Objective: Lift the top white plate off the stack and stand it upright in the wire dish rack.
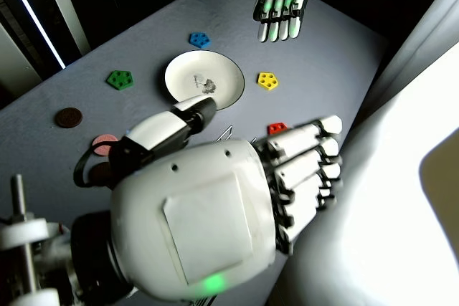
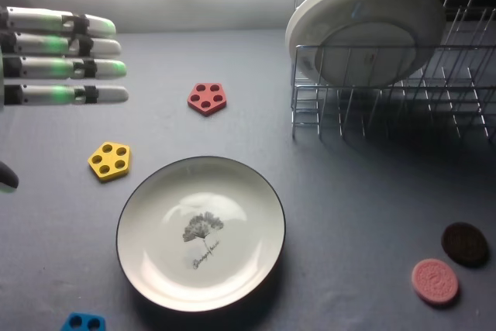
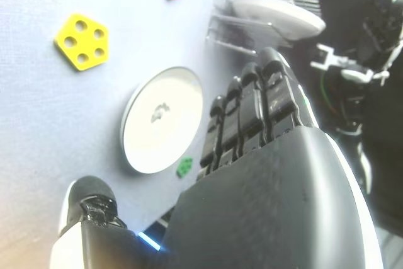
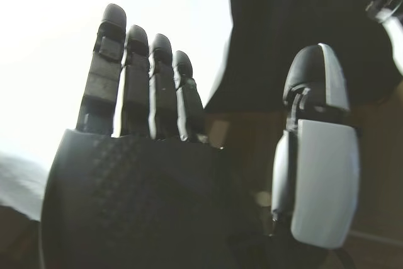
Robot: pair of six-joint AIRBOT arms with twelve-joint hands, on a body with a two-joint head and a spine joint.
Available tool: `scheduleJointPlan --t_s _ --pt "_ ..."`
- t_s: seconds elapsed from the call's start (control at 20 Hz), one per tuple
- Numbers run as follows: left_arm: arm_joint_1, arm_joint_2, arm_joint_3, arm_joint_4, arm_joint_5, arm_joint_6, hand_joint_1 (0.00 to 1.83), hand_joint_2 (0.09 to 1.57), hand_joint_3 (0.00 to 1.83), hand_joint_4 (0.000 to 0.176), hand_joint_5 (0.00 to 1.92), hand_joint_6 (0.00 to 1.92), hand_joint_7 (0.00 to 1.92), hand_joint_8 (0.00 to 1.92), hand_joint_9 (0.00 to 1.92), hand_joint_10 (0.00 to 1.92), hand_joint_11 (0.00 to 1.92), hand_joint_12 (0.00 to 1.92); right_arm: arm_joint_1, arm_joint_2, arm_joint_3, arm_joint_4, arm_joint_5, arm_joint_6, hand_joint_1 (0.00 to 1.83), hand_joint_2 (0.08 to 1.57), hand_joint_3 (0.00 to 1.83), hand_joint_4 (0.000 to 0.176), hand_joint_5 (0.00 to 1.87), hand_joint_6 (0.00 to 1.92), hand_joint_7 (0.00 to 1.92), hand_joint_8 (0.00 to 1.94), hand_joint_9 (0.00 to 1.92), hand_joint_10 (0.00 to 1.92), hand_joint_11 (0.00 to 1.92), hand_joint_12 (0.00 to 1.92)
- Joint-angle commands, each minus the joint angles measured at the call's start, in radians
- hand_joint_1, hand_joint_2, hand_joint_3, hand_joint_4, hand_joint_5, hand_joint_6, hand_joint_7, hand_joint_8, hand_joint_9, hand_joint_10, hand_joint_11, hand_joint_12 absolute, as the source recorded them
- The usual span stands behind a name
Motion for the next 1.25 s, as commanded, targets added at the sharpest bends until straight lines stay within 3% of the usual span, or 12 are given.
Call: scheduleJointPlan --t_s 0.0,0.4,0.65,0.9,1.2 --pt "-0.022 0.014 -0.003 -0.086 -0.068 0.009 0.2 0.95 0.0 0.0 0.05 0.01 0.06 0.01 0.06 0.01 0.01 0.22 0.018 0.021 0.005 0.078 0.078 -0.017 0.64 0.99 0.01 0.0 0.18 0.0 0.25 0.0 0.26 0.0 0.34 0.01" --pt "-0.022 0.022 -0.004 -0.143 -0.082 0.007 0.21 0.94 0.0 0.0 0.05 0.01 0.07 0.01 0.07 0.01 0.01 0.25 0.031 0.03 -0.003 -0.062 0.141 -0.315 0.64 1.0 0.0 0.0 0.19 0.0 0.24 0.0 0.25 0.0 0.32 0.01" --pt "-0.022 0.022 -0.008 -0.153 -0.079 0.002 0.21 0.95 0.0 0.0 0.02 0.01 0.05 0.01 0.06 0.0 0.01 0.23 0.03 0.079 -0.091 -0.135 0.169 -0.535 0.61 1.01 0.01 0.0 0.22 0.01 0.24 0.0 0.27 0.01 0.33 0.01" --pt "-0.022 0.022 -0.01 -0.153 -0.081 0.003 0.21 0.95 0.0 0.0 0.02 0.0 0.05 0.01 0.06 0.01 0.03 0.17 0.033 0.128 -0.166 -0.181 0.168 -0.621 0.61 1.0 0.0 0.0 0.23 0.01 0.25 0.0 0.28 0.01 0.34 0.02" --pt "-0.022 0.022 -0.01 -0.153 -0.08 0.003 0.22 0.95 0.0 0.0 0.03 0.0 0.06 0.0 0.06 0.01 0.03 0.19 0.004 0.191 -0.245 -0.231 0.16 -0.635 0.59 1.01 0.0 0.0 0.18 0.0 0.2 0.0 0.23 0.0 0.29 0.0"
